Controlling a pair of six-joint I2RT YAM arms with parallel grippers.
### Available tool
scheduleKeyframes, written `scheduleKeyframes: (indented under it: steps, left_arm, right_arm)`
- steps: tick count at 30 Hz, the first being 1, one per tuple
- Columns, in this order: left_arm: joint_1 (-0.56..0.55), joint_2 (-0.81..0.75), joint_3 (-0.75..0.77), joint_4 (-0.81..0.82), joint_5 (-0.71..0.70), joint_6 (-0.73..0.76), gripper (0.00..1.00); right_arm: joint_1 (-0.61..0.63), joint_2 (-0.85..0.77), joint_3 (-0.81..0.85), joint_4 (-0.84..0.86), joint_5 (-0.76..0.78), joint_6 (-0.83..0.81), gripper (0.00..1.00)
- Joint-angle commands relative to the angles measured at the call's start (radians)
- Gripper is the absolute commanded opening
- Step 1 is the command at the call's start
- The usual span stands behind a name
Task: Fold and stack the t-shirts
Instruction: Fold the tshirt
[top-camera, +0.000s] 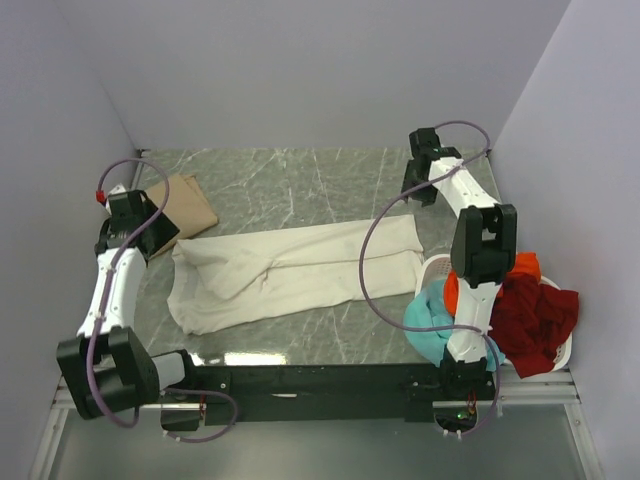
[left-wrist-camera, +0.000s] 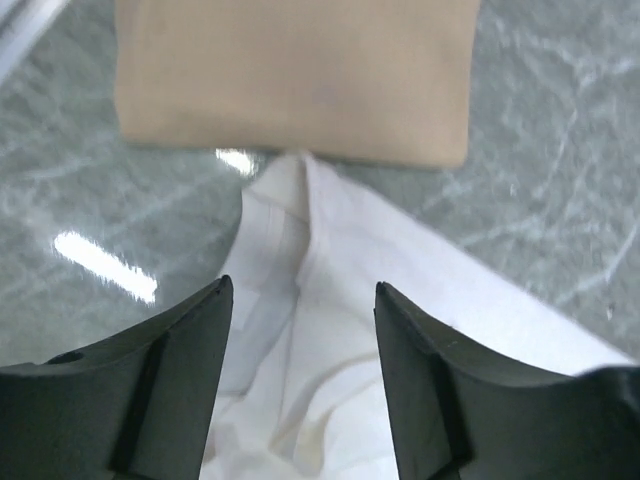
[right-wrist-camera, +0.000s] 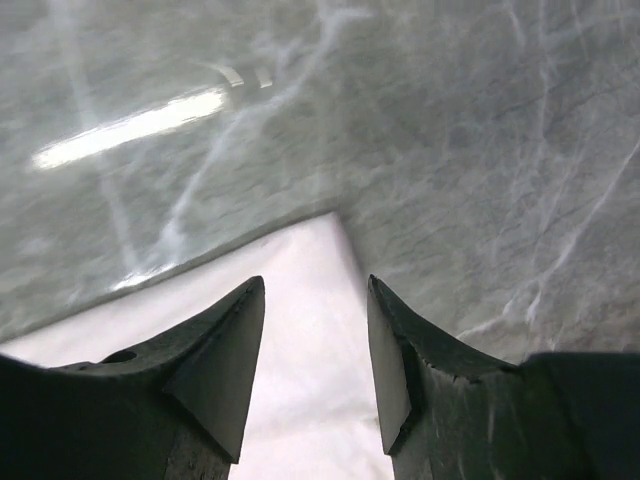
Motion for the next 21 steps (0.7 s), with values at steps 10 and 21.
scheduleKeyframes:
  steps: [10, 21]
  left_arm:
    - [-0.001, -0.156, -0.158, -0.044, 0.214, -0.09, 0.69]
    - [-0.002, -0.19, -0.209, -0.069, 0.288, -0.163, 0.69]
  right_arm:
    - [0.427, -0.145, 0.105, 0.145, -0.355, 0.085, 0.5]
    - [0.647, 0.082, 0.188, 0.346, -0.613, 0.131, 0.49]
